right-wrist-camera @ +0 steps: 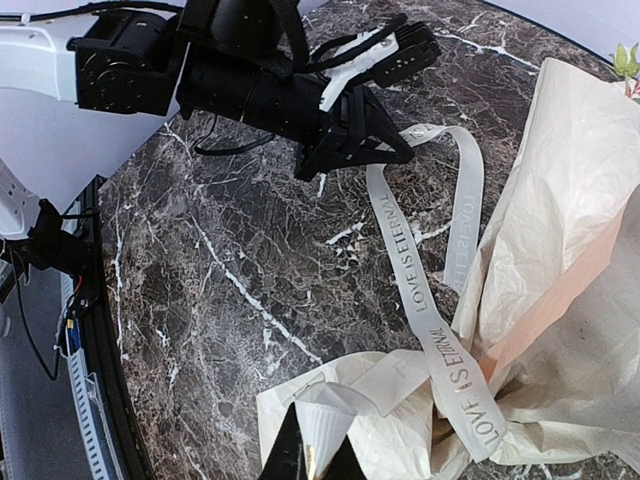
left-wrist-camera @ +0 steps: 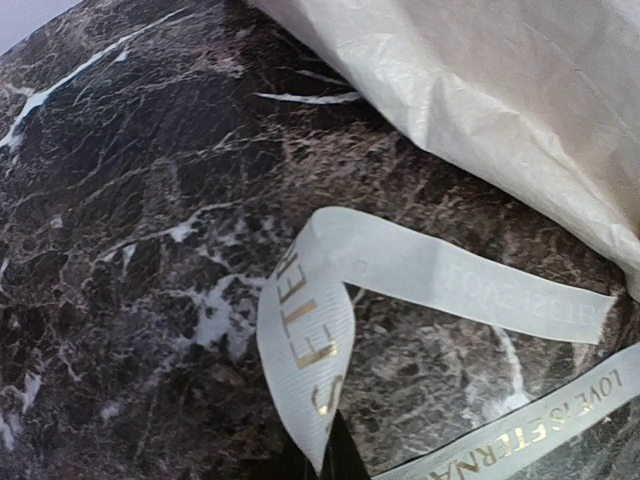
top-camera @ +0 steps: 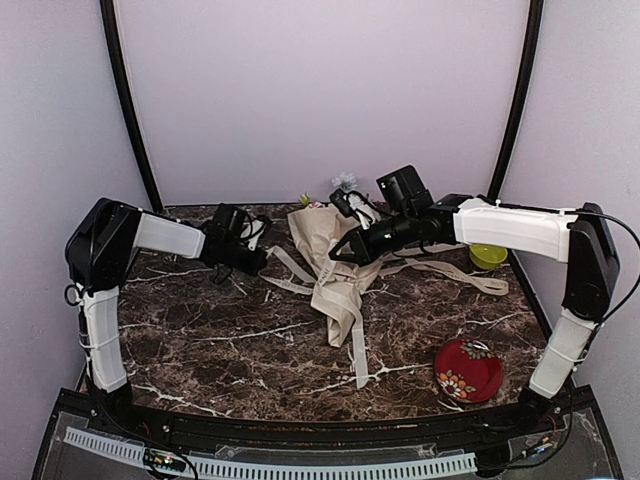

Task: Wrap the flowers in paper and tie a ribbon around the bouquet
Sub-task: Cross the half-tied ribbon over the folded bouquet.

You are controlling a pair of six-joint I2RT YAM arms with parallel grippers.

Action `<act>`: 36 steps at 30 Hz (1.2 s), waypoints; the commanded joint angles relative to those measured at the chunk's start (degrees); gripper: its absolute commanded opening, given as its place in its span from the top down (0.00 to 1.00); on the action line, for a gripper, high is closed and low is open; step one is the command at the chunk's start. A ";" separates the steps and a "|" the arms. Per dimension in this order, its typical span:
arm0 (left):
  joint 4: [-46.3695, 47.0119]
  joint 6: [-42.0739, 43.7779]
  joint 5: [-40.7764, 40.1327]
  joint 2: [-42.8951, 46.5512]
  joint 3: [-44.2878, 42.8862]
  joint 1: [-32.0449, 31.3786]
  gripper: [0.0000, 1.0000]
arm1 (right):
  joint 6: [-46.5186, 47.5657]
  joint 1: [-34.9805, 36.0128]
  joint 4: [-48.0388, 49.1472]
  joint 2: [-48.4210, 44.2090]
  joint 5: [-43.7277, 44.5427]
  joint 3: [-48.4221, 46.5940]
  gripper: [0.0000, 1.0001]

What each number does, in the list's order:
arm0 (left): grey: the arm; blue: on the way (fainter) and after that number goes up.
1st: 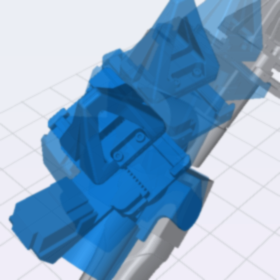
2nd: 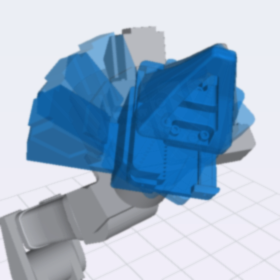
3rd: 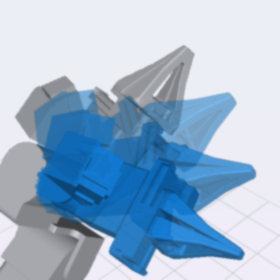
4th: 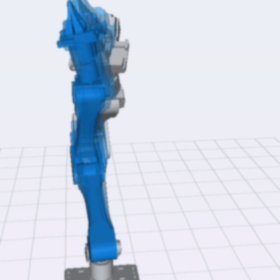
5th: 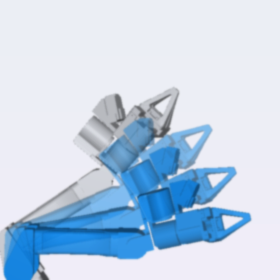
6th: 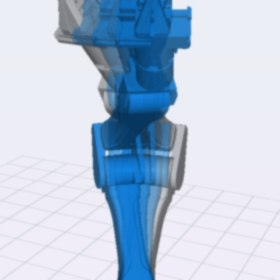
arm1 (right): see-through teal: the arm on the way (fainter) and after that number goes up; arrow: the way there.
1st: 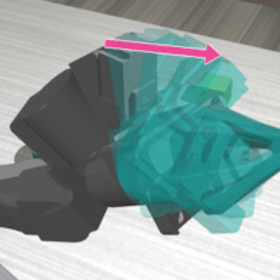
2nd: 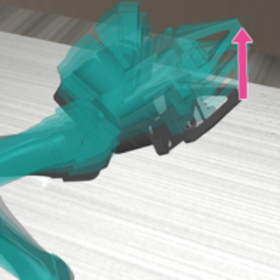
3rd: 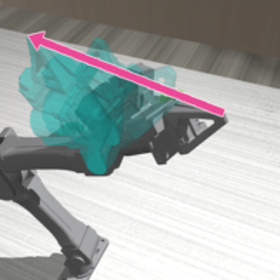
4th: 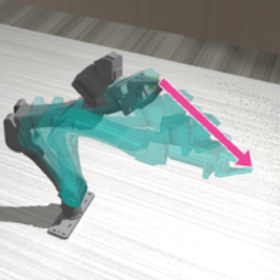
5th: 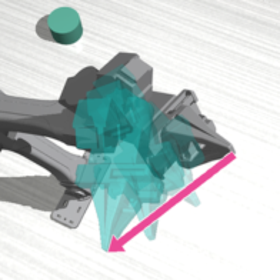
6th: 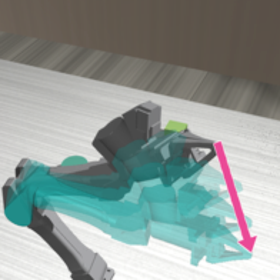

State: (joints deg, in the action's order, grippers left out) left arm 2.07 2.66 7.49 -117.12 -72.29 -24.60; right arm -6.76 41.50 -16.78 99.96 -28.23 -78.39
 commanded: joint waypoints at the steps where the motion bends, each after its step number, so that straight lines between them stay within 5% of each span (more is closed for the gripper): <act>1: 9.91 0.67 10.11 10.86 7.84 -0.15 1.00 | -0.98 -0.28 0.35 -0.10 1.00 -0.57 1.00; 7: 35.39 1.25 28.13 30.34 26.05 -1.76 1.00 | -1.21 -0.36 0.52 0.40 0.85 -1.00 1.00; 13: 27.84 11.69 24.60 37.38 20.68 -9.65 1.00 | -2.19 -1.24 1.49 1.31 0.73 -1.87 1.00; 24: 27.11 13.88 46.55 34.66 10.67 -18.73 1.00 | -6.46 -5.20 5.09 3.88 -2.24 -5.16 1.00; 30: 23.32 20.65 44.58 23.03 0.78 -31.15 1.00 | -4.82 -5.20 3.57 5.44 -3.47 -7.61 1.00; 36: 14.75 26.51 43.87 7.80 -10.38 -35.21 1.00 | -2.76 -5.24 3.15 4.19 -5.84 -5.78 1.00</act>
State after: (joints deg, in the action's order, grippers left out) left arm 24.91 22.79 50.85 -103.81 -78.70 -58.87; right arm -11.51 36.10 -14.41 104.84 -31.68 -84.42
